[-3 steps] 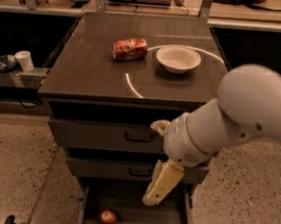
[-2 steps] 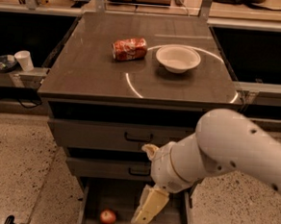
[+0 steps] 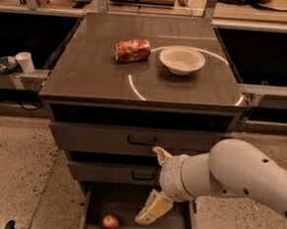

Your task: Pick apple from bottom drawer and place on counter

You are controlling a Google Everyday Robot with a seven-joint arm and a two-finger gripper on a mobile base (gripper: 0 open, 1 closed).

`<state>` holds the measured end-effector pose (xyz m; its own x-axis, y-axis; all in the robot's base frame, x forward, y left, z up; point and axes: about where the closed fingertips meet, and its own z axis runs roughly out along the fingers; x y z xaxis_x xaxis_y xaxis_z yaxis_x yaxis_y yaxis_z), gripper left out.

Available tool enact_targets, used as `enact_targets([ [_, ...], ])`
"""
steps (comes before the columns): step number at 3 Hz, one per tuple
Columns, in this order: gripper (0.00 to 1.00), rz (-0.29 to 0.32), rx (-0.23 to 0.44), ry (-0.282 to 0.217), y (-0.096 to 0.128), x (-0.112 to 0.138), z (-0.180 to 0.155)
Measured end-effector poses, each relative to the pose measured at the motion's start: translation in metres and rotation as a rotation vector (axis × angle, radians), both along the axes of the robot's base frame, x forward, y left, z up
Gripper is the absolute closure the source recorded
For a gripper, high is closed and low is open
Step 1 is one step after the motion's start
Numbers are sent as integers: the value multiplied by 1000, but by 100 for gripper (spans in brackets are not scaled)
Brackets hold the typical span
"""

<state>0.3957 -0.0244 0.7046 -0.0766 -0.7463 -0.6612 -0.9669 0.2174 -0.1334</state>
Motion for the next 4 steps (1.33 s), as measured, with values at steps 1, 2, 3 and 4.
enact_targets([
  [1,0,90,-25,37,33,-5,-13],
  [2,0,227,-84,63,74,-21,-68],
  [3,0,277,-136,71,95,-27,-146],
  [4,0,288,-88,110,115,-26,-193],
])
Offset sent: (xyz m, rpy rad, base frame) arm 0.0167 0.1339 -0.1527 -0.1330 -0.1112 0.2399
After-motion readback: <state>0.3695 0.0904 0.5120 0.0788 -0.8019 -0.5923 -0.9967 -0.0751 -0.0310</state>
